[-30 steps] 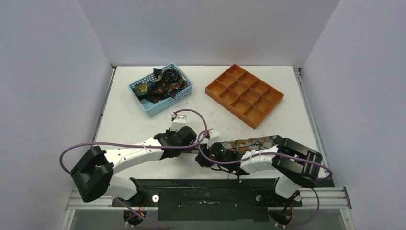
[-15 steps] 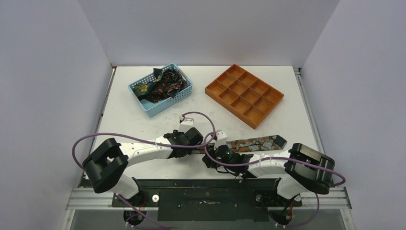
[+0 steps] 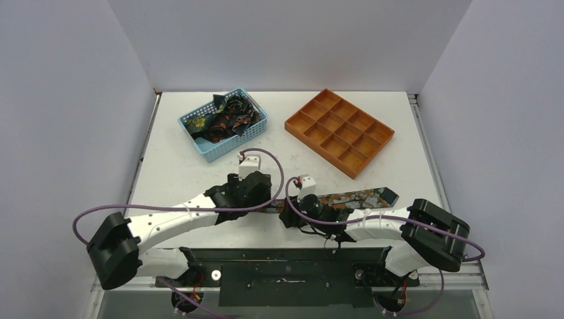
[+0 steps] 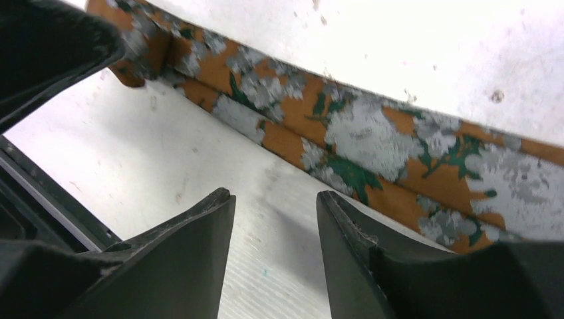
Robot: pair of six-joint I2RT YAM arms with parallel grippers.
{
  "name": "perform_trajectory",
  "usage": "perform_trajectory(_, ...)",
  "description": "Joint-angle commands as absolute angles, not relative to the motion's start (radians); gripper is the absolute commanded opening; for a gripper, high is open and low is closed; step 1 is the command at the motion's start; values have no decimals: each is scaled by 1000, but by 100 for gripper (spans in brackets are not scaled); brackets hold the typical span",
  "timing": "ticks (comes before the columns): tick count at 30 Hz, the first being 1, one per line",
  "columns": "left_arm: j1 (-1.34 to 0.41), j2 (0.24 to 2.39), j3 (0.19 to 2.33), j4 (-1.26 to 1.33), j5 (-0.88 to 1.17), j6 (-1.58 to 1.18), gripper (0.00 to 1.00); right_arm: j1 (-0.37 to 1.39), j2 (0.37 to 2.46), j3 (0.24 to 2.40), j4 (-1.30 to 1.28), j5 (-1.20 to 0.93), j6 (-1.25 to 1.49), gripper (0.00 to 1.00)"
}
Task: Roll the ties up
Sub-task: Roll the tie at the center of the board.
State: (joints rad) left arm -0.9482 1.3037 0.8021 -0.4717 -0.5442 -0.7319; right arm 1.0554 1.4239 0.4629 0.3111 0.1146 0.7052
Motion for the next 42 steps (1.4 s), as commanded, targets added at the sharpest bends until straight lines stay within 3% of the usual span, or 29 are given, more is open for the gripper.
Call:
perform_trajectory(1, -946, 1134, 776, -506, -557, -771, 74, 1029, 1390, 571, 308, 62, 679, 50)
perform_trajectory(7, -850, 803, 531, -390, -517, -866, 63, 1028, 1528, 731, 341, -72, 709, 36)
perform_trajectory(14, -455, 485, 249, -176, -79, -948, 62, 1022, 1680, 877, 381, -123, 753, 31)
perform_trajectory(18, -324, 497, 191, -107, 67, -974, 61, 1021, 1743, 929, 376, -143, 753, 26)
perform_trajectory(23, -303, 584, 170, -34, 85, -990, 58, 1007, 1793, 937, 362, -144, 763, 23)
perform_trajectory(42, -289, 654, 118, 99, 129, -988, 71, 965, 1819, 818, 383, -134, 740, 18)
